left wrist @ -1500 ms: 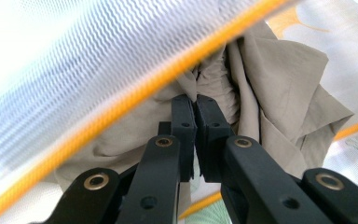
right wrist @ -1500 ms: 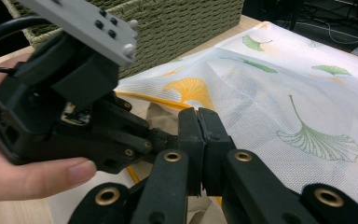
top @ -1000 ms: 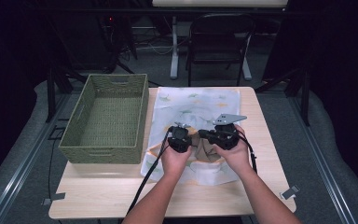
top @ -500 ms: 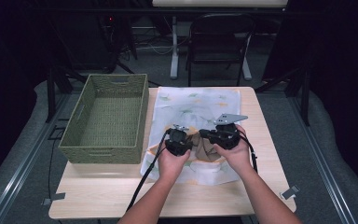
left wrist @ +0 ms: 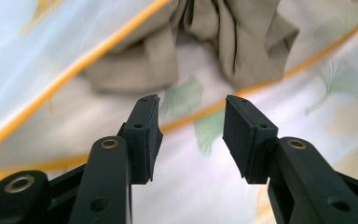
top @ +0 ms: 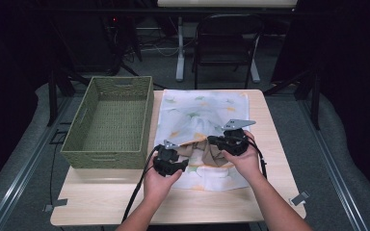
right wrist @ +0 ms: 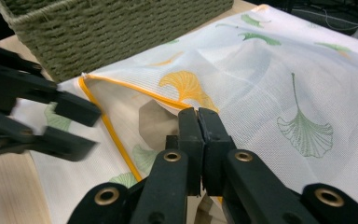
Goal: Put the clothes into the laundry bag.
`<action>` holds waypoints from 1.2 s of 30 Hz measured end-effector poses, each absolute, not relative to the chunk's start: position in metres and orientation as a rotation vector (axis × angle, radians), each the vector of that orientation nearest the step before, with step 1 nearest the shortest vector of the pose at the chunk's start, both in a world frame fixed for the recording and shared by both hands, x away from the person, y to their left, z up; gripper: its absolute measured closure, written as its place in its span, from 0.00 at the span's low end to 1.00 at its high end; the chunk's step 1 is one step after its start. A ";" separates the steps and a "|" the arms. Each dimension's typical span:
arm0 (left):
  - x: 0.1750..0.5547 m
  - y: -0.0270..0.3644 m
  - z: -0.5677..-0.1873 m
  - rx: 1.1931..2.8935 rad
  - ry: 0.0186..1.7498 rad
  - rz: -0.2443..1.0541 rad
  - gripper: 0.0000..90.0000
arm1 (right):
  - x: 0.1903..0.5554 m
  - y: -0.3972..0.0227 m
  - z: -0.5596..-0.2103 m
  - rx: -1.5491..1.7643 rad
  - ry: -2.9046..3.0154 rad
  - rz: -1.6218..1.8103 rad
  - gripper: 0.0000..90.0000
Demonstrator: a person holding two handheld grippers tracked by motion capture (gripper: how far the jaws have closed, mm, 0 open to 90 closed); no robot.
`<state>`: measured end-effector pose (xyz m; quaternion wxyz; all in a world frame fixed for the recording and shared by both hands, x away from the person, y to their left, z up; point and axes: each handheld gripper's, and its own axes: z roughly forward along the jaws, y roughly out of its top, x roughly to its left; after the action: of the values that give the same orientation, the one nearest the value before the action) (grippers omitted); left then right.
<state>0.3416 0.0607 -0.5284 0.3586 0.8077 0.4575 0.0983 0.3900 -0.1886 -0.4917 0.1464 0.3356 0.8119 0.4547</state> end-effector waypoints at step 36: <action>0.312 0.160 -0.560 2.028 1.274 0.255 0.52 | 0.364 -0.194 -0.488 1.016 2.184 1.219 0.52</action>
<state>0.3120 0.1601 -0.5599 0.3583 0.7861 0.4938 0.0987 0.3638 -0.1945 -0.4884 0.2191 0.3671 0.7894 0.4404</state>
